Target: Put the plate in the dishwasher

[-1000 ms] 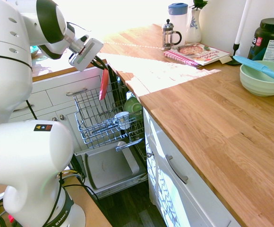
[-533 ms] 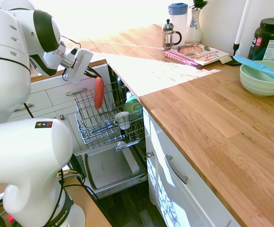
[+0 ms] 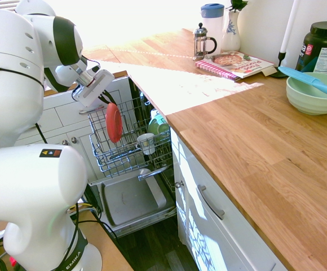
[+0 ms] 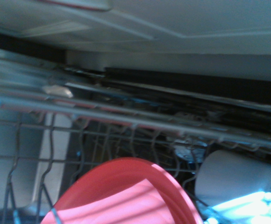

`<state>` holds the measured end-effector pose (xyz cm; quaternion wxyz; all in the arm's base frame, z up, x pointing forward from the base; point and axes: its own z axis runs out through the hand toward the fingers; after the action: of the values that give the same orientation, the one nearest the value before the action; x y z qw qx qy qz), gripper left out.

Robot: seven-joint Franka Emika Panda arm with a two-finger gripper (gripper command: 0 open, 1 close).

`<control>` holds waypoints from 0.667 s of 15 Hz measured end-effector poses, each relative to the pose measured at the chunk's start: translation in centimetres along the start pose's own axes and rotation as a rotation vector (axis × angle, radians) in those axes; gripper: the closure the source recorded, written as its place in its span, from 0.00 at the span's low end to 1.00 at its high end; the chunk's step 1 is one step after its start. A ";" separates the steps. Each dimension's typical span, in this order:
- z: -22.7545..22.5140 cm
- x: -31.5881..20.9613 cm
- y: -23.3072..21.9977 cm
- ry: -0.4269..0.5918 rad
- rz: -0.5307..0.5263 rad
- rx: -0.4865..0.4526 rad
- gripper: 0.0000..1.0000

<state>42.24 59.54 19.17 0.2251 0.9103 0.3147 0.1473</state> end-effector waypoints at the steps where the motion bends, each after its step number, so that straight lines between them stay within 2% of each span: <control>1: 0.6 0.2 0.2 -0.039 -0.018 0.043 0.00; 5: 2.1 1.9 1.3 -0.116 -0.035 0.191 0.00; 10: 1.3 4.2 2.9 -0.112 -0.019 0.290 0.00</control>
<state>47.42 59.79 20.07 0.1101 0.9370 0.3282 0.0472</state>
